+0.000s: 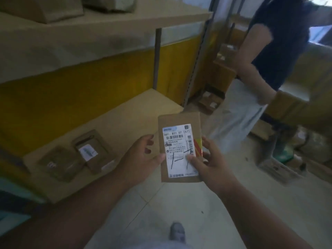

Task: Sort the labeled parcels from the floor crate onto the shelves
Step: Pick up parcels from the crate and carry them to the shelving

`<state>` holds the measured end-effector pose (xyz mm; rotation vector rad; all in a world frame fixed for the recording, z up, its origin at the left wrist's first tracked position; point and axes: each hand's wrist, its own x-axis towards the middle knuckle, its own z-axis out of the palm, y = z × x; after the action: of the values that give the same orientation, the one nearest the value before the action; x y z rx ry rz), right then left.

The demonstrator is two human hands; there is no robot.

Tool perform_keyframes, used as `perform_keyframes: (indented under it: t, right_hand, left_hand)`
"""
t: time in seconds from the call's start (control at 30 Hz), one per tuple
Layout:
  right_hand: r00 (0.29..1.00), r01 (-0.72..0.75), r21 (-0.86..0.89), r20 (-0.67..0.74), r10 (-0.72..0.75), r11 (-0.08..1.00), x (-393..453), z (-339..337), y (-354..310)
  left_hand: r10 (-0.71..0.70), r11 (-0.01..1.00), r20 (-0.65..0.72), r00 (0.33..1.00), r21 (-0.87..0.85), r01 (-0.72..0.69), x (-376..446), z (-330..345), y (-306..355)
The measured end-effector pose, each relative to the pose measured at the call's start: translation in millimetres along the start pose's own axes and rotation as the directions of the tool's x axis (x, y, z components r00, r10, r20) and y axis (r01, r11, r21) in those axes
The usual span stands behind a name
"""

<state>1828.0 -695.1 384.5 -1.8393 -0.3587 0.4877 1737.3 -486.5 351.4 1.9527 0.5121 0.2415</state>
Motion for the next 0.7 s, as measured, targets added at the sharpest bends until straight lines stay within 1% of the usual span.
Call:
perform_keyframes:
  t: [0.07, 0.13, 0.2, 0.3, 0.4, 0.5, 0.6, 0.63, 0.7]
  right_hand:
    - [0.993, 0.002, -0.031, 0.117, 0.002, 1.000, 47.5, -7.5, 3.8]
    - [0.972, 0.033, -0.077, 0.236, -0.013, 0.996, 87.3, -7.6, 1.0]
    - [0.934, 0.052, -0.111, 0.356, -0.009, 0.993, 125.7, -0.6, -1.3]
    - [0.880, 0.058, -0.121, 0.474, 0.007, 0.991, 170.8, 24.2, 0.8]
    - [0.843, 0.110, -0.146, 0.537, -0.014, 0.983, 204.5, 57.5, 3.2]
    - [0.813, 0.152, -0.146, 0.581, -0.040, 0.978, 233.8, 90.1, 0.2]
    - [0.790, 0.117, -0.144, 0.613, -0.005, 0.983, 264.4, 115.8, -1.8]
    - [0.780, 0.115, -0.156, 0.626, 0.008, 0.981, 274.2, 122.5, -2.1]
    - [0.762, 0.154, -0.212, 0.647, 0.021, 0.965, 293.1, 135.8, -2.2]
  left_hand:
    - [-0.080, 0.997, -0.089, 0.993, -0.002, 0.080, 13.4, 8.1, -2.9]
    - [-0.146, 0.989, -0.180, 0.973, 0.009, 0.150, 20.8, 12.3, -5.6]
    - [-0.205, 0.976, -0.251, 0.946, 0.018, 0.216, 30.5, 12.5, -10.7]
    - [-0.278, 0.954, -0.320, 0.906, 0.018, 0.300, 41.5, 7.6, -24.5]
    - [-0.346, 0.932, -0.370, 0.863, -0.026, 0.362, 50.9, -1.4, -39.1]
    - [-0.393, 0.906, -0.417, 0.820, -0.020, 0.424, 65.2, -15.1, -58.5]
    - [-0.420, 0.871, -0.452, 0.787, 0.045, 0.490, 73.3, -21.0, -73.9]
    - [-0.422, 0.857, -0.452, 0.786, 0.085, 0.508, 74.5, -19.6, -77.9]
    - [-0.426, 0.828, -0.445, 0.787, 0.158, 0.538, 78.3, -14.4, -85.2]
